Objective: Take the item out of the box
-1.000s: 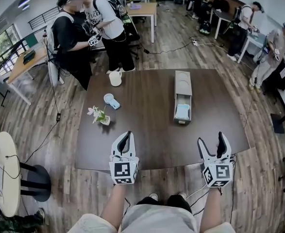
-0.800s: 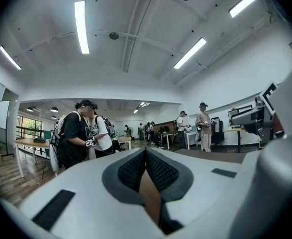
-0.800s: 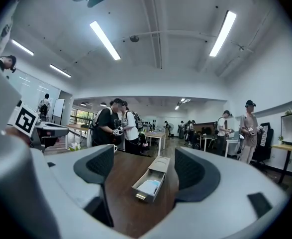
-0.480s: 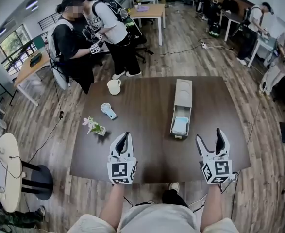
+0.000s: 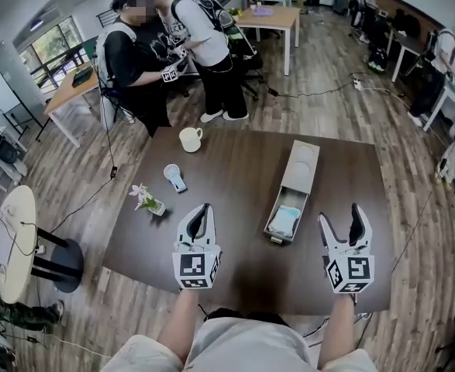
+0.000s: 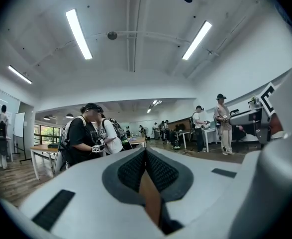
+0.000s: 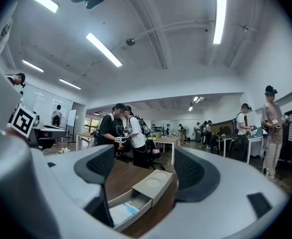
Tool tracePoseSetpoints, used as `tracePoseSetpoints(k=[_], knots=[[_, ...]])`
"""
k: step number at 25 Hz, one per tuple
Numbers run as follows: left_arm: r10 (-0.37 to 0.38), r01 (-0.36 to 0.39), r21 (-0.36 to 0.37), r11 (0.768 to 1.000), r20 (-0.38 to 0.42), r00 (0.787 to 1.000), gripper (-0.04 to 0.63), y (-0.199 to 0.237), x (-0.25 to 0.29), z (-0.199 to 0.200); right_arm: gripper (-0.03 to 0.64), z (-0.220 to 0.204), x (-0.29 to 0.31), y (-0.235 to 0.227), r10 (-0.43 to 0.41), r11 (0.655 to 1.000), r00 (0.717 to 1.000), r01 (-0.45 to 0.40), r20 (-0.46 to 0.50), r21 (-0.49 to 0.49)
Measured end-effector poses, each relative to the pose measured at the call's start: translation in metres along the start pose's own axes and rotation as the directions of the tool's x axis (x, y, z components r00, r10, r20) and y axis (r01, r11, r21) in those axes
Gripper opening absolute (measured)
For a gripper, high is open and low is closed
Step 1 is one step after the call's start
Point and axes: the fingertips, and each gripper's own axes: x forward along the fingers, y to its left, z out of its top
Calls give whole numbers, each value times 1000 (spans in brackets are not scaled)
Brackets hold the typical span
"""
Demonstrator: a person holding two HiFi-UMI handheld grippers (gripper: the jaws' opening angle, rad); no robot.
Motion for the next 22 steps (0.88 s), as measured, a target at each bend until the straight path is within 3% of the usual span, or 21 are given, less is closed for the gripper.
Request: tracePoseSetpoints(k=[9, 22], knots=[[53, -53, 14, 998, 4, 999, 0, -14, 27, -5, 380, -13, 31, -27, 65, 998, 998, -65, 9, 3], [22, -22, 0, 1000, 7, 1000, 0, -15, 60, -25, 380, -26, 55, -29, 63, 998, 998, -63, -9, -18]])
